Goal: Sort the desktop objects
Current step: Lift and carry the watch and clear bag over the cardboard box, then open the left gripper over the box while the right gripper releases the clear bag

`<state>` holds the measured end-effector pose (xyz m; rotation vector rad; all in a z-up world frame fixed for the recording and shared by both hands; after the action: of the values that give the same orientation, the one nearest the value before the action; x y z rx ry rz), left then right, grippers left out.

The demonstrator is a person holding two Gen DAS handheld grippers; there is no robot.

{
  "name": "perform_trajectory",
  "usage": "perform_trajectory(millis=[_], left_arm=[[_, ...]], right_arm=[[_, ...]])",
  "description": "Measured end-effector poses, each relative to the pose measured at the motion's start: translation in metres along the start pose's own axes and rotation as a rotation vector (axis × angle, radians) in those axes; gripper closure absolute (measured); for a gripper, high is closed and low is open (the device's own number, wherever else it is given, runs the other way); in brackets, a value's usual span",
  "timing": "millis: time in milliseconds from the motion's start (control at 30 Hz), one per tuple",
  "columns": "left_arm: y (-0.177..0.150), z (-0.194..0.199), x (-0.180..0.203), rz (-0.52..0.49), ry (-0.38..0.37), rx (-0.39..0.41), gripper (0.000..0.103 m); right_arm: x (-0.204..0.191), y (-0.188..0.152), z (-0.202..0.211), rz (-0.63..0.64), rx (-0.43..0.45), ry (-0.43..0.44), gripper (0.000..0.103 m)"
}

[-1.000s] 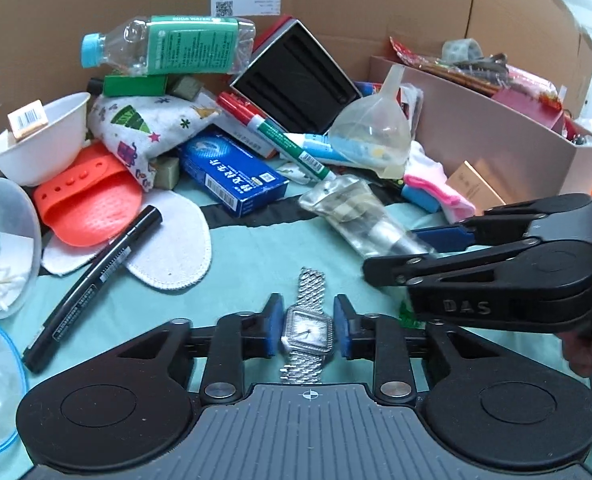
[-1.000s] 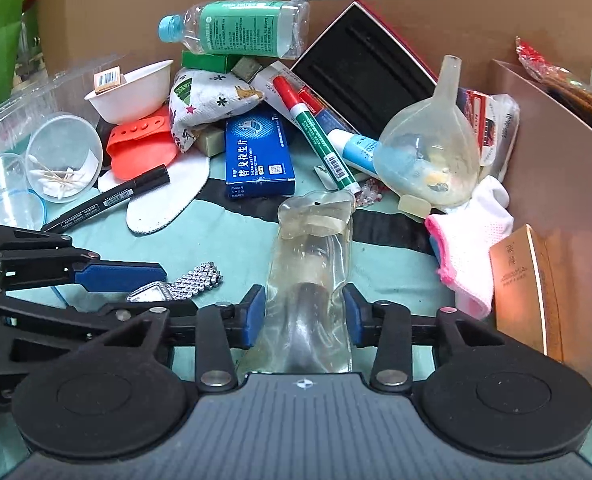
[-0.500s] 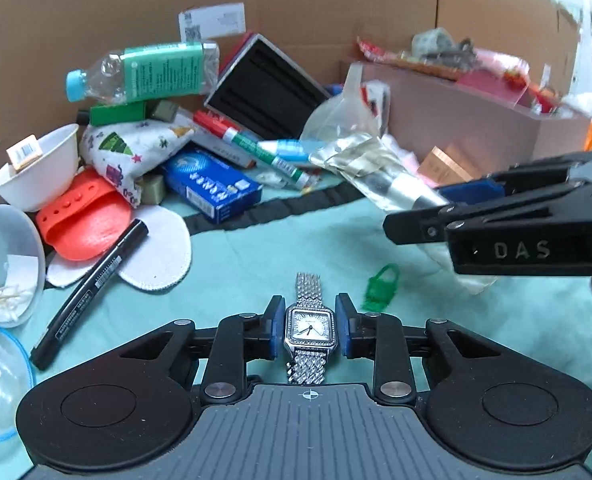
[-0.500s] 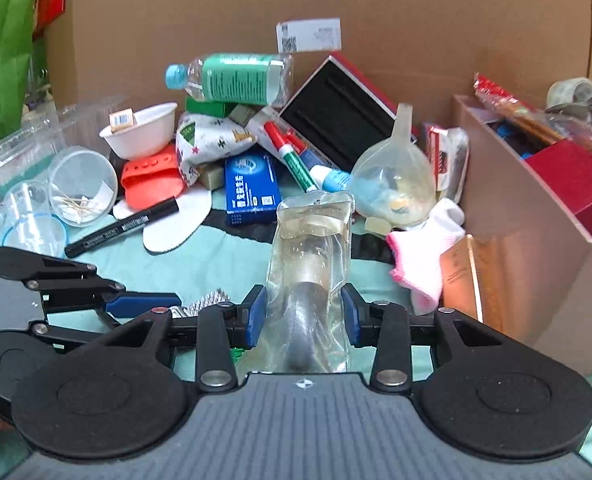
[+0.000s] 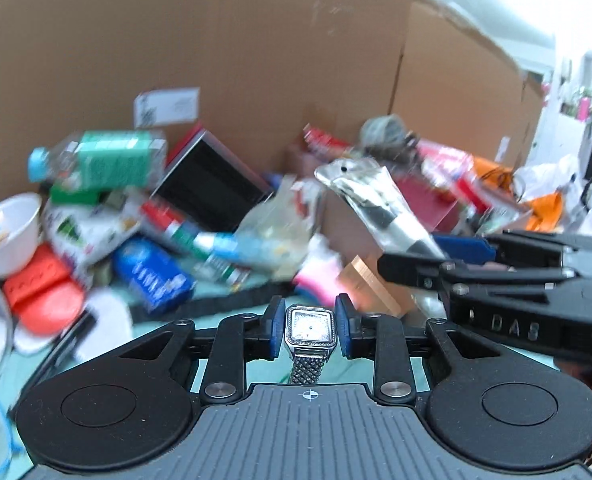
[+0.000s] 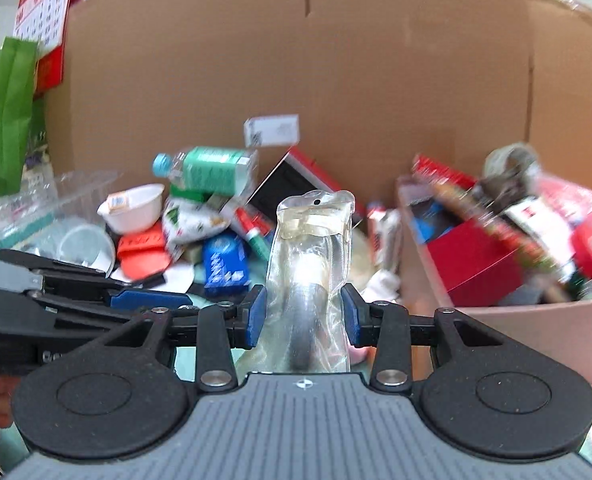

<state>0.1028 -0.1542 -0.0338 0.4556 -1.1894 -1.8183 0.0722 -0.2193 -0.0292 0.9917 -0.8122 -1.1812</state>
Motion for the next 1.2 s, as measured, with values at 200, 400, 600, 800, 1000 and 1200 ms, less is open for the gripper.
perform_trajectory(millis=[200, 400, 600, 800, 1000, 1200], left_arm=[[0.053, -0.013, 0.037, -0.026, -0.078, 0.046, 0.079], [0.105, -0.038, 0.07, -0.041, -0.11, 0.074, 0.079], [0.151, -0.077, 0.095, -0.017, -0.103, 0.085, 0.079], [0.173, -0.128, 0.117, 0.029, -0.113, 0.047, 0.079], [0.177, -0.173, 0.123, 0.041, -0.099, 0.008, 0.078], [0.168, -0.204, 0.118, 0.052, -0.099, -0.032, 0.058]], right_arm=[[0.037, 0.021, 0.019, -0.007, 0.07, -0.077, 0.059], [0.081, 0.033, 0.032, -0.012, 0.104, -0.176, 0.059], [0.132, 0.04, 0.029, -0.034, 0.103, -0.277, 0.059], [0.167, 0.038, 0.012, -0.053, 0.083, -0.321, 0.059], [0.189, 0.037, -0.011, -0.061, 0.061, -0.332, 0.058], [0.197, 0.029, -0.041, -0.061, 0.016, -0.318, 0.053]])
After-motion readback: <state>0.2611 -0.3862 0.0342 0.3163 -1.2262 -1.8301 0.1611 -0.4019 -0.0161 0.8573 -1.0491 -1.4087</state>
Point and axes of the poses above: each gripper's, at about its wrist camera, not at the fingertips, and z roughly against the way its jaws point, x to its right, y to its top, the point moved 8 cm from there along -z, roughly the way its jaws point, and after that the axes turned 2 degrees about z, right-handed, at the moved point
